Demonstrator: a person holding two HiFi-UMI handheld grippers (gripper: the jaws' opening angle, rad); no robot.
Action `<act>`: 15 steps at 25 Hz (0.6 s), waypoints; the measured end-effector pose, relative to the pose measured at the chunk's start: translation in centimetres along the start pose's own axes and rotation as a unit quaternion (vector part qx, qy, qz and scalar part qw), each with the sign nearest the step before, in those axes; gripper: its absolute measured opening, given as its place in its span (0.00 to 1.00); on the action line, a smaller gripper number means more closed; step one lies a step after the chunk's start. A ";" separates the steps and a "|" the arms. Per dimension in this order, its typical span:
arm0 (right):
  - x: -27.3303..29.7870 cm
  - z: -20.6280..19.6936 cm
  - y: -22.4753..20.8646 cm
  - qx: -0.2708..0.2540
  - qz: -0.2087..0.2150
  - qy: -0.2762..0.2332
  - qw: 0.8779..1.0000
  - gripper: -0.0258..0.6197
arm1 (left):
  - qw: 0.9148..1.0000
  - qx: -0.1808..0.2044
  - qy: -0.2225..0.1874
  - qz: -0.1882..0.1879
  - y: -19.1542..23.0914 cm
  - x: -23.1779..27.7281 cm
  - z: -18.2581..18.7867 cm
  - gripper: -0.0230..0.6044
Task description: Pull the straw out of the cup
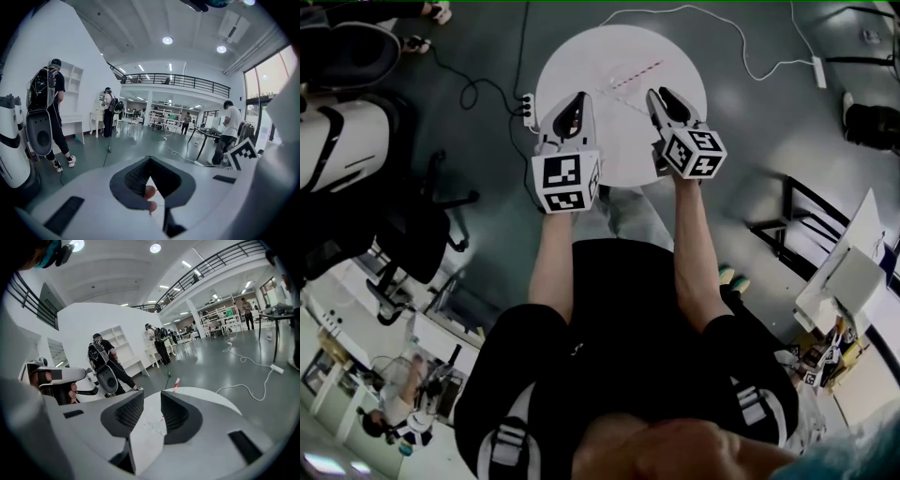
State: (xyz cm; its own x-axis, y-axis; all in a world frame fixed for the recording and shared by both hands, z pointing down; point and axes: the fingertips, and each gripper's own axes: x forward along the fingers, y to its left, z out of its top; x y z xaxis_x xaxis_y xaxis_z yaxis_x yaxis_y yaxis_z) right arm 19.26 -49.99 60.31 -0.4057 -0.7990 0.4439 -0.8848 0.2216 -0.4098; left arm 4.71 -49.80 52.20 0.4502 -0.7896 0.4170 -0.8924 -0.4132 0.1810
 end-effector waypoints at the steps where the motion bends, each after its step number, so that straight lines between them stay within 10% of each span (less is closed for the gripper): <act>1: 0.6 -0.4 -0.3 0.012 0.003 0.007 1.000 0.22 | 1.000 0.000 0.003 0.003 0.2 0.2 -0.1 0.04; 15: 7.1 -2.5 -5.2 0.165 -0.027 0.003 0.986 0.25 | 0.999 0.003 0.023 0.031 1.8 2.4 -0.7 0.04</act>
State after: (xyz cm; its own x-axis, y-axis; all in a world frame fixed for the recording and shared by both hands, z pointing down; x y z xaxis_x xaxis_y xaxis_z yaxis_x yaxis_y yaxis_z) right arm 20.34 -55.41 67.61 -0.3622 -0.8009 0.4769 -0.7835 -0.0156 -0.6212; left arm 4.17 -52.11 54.18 0.3915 -0.7922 0.4681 -0.9186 -0.3661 0.1486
